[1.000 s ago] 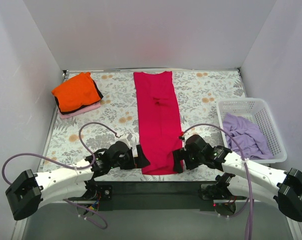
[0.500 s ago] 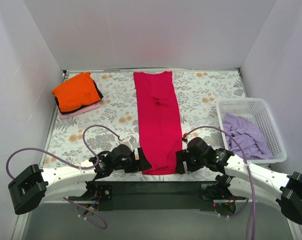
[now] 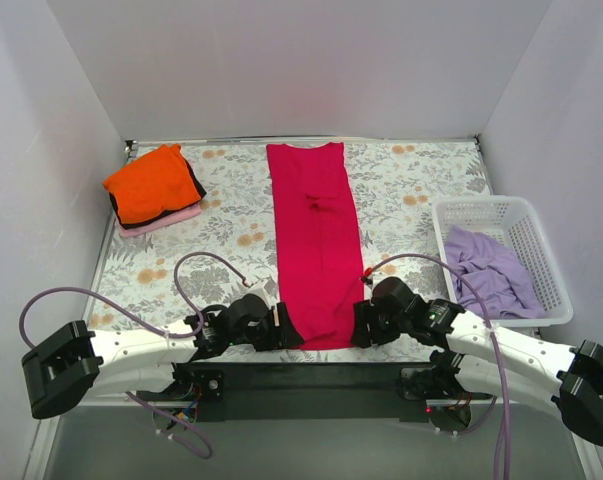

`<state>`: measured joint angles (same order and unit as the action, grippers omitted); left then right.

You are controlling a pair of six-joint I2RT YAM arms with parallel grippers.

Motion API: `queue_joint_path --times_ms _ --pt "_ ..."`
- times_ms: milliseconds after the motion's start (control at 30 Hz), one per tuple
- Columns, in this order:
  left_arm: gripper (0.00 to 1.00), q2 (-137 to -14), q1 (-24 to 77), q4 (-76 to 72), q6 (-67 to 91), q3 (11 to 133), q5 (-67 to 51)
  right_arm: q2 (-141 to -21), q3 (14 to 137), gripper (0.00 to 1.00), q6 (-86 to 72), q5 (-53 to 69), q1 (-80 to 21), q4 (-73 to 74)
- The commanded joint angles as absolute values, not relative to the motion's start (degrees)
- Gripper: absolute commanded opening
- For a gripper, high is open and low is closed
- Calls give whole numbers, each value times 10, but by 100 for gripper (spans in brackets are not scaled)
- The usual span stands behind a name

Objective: Fold and stack the t-shirts
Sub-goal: Fold the tshirt

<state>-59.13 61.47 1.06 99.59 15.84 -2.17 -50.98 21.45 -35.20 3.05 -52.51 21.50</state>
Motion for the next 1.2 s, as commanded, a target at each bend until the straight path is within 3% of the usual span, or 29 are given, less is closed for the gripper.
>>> queue_joint_path --times_ms 0,133,367,567,1167 --pt "50 -610 623 58 1000 149 -19 -516 201 47 -366 33 -534 183" --pt "37 -613 624 55 1003 146 -17 -526 203 39 -369 29 -542 178" --pt "7 -620 625 39 998 147 -7 -523 200 3 -369 11 -548 178" --pt "0 -644 626 4 998 146 -8 -520 207 1 -368 -16 -548 178" --pt "0 -617 619 60 938 218 104 -585 302 1 -325 -112 -548 178"
